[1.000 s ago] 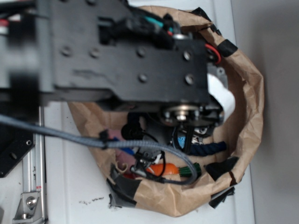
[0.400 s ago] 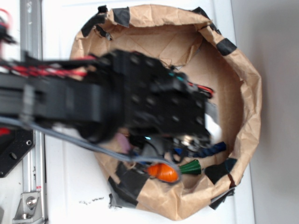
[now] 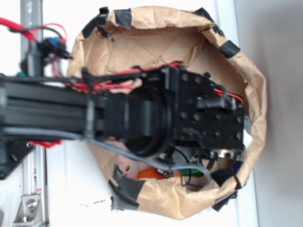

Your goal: Grab the blue sponge.

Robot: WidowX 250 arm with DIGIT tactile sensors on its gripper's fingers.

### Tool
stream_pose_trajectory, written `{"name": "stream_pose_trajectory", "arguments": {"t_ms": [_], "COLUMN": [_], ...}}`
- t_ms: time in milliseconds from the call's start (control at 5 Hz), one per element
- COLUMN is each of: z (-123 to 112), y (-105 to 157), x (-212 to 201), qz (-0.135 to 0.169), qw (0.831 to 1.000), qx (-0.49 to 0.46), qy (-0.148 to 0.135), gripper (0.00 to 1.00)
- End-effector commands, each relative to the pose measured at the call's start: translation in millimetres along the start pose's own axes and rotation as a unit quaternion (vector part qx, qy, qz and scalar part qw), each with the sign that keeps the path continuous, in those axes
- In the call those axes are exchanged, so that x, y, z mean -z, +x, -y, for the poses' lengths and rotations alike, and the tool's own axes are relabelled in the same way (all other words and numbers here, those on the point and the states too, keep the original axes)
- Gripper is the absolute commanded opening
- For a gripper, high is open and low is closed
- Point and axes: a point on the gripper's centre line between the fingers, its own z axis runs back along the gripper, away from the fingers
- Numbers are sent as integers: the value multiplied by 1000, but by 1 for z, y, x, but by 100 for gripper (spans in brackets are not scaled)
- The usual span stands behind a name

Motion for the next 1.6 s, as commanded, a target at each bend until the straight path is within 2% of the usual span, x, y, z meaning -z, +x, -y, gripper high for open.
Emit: {"name": "stream_pose_trajectory", "arguments": {"t_ms": [0,200,400,600,800,1000,1200,1400], "z": [-8,-16,-30,-35,-33,-24,-20,-19], "y": [-15,-36,-60,-67,-66,-63,-62,-64], "x": [-8,-36,-79,-94,-109,-124,-122,-118], "qz": [12,49,84,74,67,67,76,68], "qw": [989,963,923,899,873,868,869,874], "qx": [-143,-264,-375,-431,-482,-491,-490,-482], "qy": [-34,-19,-23,1,10,-9,1,4], "gripper": [0,0,0,0,0,0,0,0]}}
